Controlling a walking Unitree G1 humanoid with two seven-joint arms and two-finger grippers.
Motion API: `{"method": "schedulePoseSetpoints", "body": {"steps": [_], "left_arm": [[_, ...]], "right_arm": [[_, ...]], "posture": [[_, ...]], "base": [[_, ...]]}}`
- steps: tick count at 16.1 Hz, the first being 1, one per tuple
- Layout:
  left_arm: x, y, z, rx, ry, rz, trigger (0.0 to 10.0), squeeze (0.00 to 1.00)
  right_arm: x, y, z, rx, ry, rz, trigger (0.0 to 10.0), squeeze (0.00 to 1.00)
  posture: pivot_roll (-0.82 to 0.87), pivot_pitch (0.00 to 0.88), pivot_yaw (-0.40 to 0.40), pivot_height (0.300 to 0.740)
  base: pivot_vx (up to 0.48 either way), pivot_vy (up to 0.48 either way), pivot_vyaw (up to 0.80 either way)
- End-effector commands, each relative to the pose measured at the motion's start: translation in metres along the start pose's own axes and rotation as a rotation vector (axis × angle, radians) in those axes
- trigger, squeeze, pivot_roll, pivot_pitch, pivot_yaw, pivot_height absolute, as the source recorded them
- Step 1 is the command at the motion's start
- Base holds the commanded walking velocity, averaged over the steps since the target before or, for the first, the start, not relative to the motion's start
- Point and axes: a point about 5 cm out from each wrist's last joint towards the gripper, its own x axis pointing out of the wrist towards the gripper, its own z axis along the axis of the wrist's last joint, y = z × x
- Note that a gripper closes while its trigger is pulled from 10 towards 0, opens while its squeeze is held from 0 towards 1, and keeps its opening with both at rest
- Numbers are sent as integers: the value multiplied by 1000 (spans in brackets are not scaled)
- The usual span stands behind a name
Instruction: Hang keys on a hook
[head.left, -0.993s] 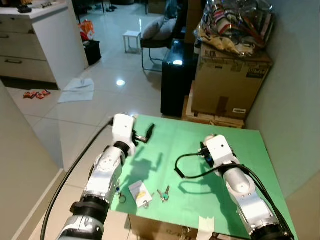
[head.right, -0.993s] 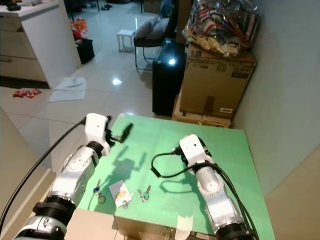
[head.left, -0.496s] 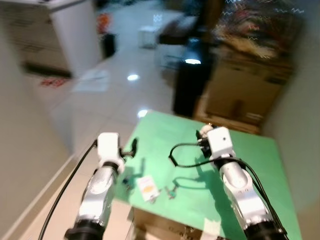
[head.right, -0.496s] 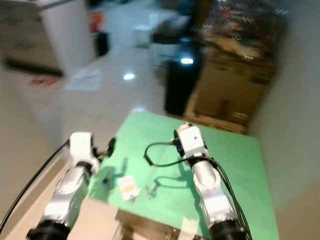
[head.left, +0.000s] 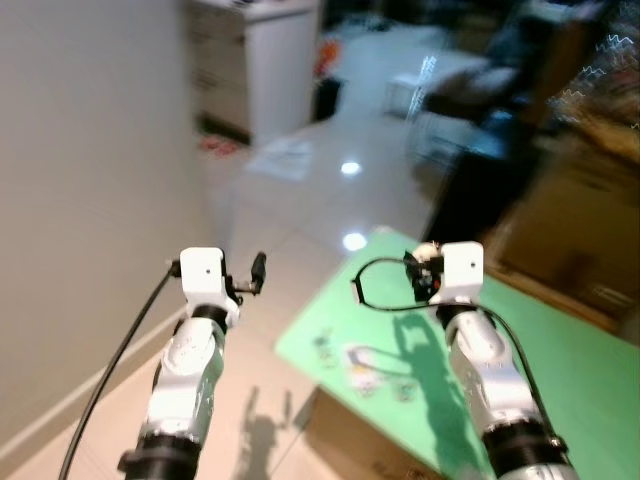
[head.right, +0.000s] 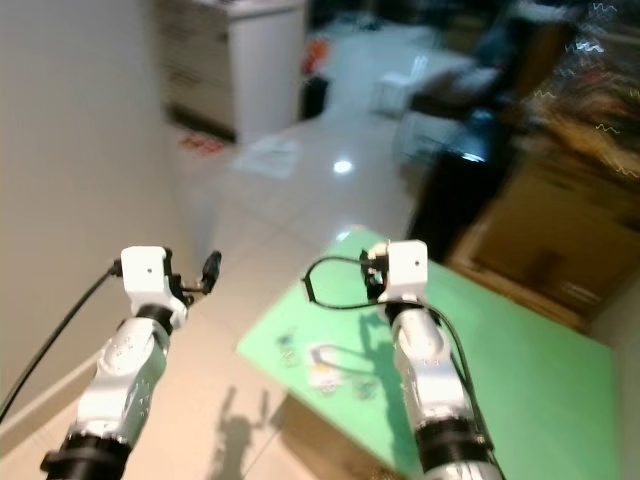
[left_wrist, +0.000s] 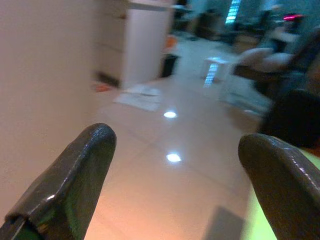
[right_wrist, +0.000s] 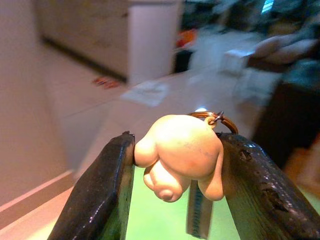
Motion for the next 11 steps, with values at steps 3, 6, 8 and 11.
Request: {"method": "schedulePoseSetpoints", "body": {"steps": [3, 6, 8, 11], "left_arm": [[-1, 8, 4, 28, 4, 74, 10000, 0], [-8, 22, -5, 31, 39, 157, 10000, 0], [-13, 25, -7, 74, 59, 188, 10000, 0], [-21, 28, -7, 168, 80, 215, 10000, 0]], "right_arm": [[1, 7, -6, 50, 49, 89, 0, 0], [0, 14, -12, 13, 84, 173, 0, 0], [0, 9, -14, -1, 88, 164, 0, 0], [-4, -4, -22, 86, 106, 88, 0, 0]], "posture": [[38, 0, -68, 736], [40, 0, -65, 736], [47, 0, -60, 736], [47, 0, -30, 736]], "base": [[0, 0, 788], [0, 0, 785], [0, 0, 716], [0, -320, 681]]}}
